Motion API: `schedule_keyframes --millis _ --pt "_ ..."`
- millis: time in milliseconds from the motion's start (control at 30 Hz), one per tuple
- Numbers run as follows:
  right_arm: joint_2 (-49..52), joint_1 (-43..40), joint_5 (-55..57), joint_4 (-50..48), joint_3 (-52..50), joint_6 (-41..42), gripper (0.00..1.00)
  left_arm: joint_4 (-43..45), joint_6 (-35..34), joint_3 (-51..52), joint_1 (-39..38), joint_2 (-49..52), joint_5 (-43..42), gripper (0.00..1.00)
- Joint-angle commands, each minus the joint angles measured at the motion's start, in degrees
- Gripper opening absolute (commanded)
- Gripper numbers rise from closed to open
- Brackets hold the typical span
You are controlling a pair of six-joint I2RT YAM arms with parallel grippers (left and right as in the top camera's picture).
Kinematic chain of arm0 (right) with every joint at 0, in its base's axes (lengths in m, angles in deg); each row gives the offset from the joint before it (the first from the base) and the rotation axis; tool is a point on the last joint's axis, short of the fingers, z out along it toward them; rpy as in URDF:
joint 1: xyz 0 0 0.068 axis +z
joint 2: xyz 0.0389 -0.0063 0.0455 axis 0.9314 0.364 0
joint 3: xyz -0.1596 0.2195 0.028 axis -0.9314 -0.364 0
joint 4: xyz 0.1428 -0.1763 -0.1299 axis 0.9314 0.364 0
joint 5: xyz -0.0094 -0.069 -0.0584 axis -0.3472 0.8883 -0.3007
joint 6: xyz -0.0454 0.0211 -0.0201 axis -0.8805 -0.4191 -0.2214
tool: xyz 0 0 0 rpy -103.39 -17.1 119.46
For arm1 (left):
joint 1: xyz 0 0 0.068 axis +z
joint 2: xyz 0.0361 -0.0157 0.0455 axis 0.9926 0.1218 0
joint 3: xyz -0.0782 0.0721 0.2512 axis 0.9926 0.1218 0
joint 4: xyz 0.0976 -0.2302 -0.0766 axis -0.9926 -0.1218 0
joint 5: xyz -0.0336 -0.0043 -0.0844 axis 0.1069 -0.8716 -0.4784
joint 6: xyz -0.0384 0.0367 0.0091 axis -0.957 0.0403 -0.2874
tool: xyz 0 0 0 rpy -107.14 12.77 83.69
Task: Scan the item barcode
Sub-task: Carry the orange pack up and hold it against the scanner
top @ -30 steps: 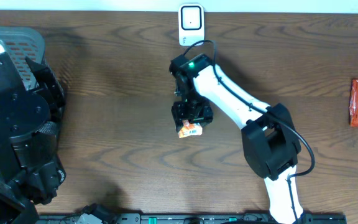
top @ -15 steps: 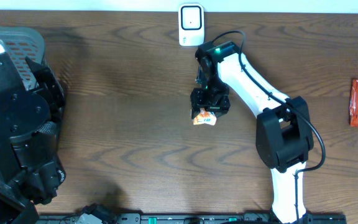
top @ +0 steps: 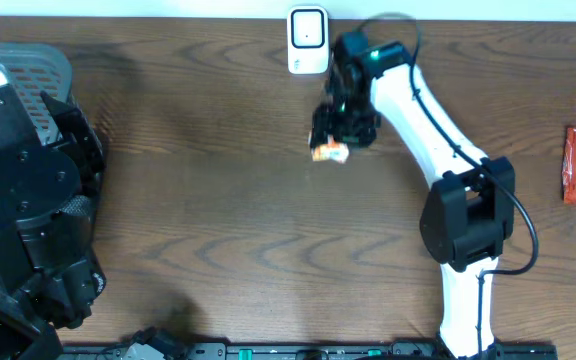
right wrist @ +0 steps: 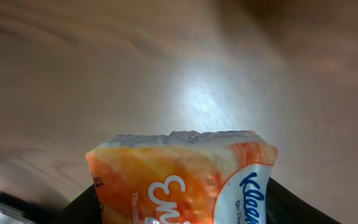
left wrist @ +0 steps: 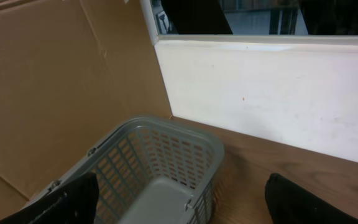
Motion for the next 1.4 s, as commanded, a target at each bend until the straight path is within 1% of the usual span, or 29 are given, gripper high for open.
schedule_keyframes --millis 0,100,200,367,533,633,867,967,1067,1100,1367 --pt "0.0 -0.8 1.8 -0.3 8.2 -1.8 0.58 0.0 -0.3 0.0 0.2 -0.2 0.4 0.86" --pt "0.0 -0.8 7.2 -2.3 14.3 -1.8 0.57 0.0 -0.3 0.0 0.2 -0.2 0.4 0.86" --pt "0.0 -0.7 11.6 -6.3 17.4 -2.8 0.57 0.0 -0.3 0.0 0.2 -0.2 0.4 0.86" --pt "0.0 -0.6 15.4 -15.0 17.7 -6.1 0.56 0.0 -0.3 0.0 0.2 -0.2 0.4 0.86" --pt "0.0 -0.6 21.9 -24.4 15.6 -6.7 0.54 0.0 -0.3 0.0 0.2 -0.2 0.4 0.86" --pt "0.3 -0.6 22.2 -30.3 14.0 -9.0 0.54 0.0 -0.3 0.0 0.2 -0.2 0.4 0.86" --pt "2.3 -0.6 22.3 -44.8 8.4 -11.4 0.54 0.0 -0.3 0.0 0.2 -0.2 0.4 0.86" --pt "4.8 -0.6 22.5 -51.3 7.3 -12.7 0.53 0.0 -0.3 0.0 0.2 -0.2 0.4 0.86" --pt "8.3 -0.6 22.5 -56.9 7.3 -13.3 0.48 0.0 -0.3 0.0 0.2 -0.2 0.4 0.86" --pt "10.0 -0.6 22.4 -59.8 7.3 -13.4 0.48 0.0 -0.3 0.0 0.2 -0.2 0.4 0.86" --pt "17.7 -0.3 22.4 -73.9 7.3 -13.4 0.48 0.0 -0.3 0.0 0.2 -0.2 0.4 0.86"
